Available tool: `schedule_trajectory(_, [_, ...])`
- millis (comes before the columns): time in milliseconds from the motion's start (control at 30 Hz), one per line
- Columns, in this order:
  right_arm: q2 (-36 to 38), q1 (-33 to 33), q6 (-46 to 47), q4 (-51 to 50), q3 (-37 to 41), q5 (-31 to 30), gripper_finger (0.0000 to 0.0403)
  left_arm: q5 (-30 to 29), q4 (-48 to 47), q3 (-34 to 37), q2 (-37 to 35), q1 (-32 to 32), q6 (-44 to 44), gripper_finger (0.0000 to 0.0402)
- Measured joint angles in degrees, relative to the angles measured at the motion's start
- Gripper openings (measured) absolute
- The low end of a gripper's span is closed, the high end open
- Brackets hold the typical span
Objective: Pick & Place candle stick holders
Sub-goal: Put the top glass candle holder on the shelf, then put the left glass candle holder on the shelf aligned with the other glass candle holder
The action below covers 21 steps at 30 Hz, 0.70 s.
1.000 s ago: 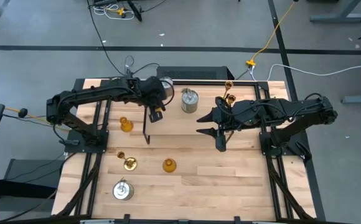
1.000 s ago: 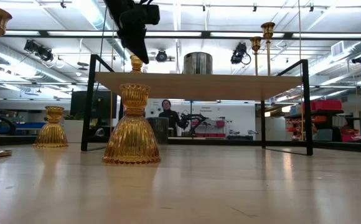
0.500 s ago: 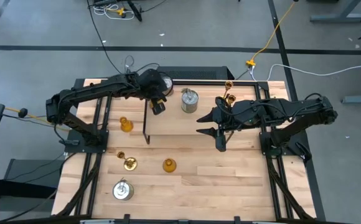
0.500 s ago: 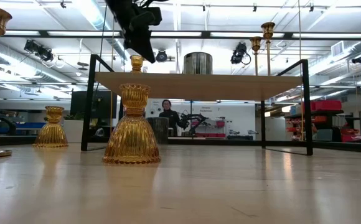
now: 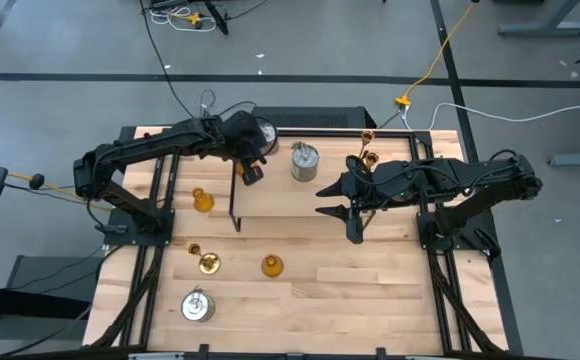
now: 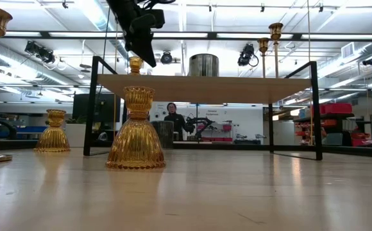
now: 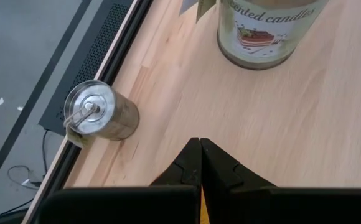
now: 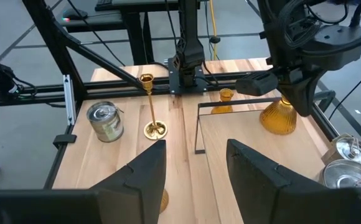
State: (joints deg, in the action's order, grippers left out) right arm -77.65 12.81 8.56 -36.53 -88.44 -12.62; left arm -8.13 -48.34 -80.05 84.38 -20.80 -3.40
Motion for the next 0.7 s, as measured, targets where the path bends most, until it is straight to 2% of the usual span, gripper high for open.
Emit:
schedule_trajectory(200, [0.0, 0.0, 0.0, 0.0, 0.0, 0.0, 0.0168, 1.0, 1.8, -1.5, 0.0, 0.8, 0.0, 0.0002])
schedule_trajectory(367, [0.0, 0.0, 0.0, -0.1, 0.0, 0.0, 0.0168, 4.2, 1.4, -4.6, 0.0, 2.3, 0.2, 0.0002])
schedule_trajectory(533, [0.0, 0.0, 0.0, -0.5, 0.0, 0.0, 0.0168, 9.2, 1.1, -7.6, 0.0, 5.9, 0.2, 0.0002])
schedule_trajectory(700, [0.0, 0.0, 0.0, -0.5, 0.0, 0.0, 0.0168, 9.8, 0.7, -9.2, 0.0, 10.9, 0.4, 0.0002])
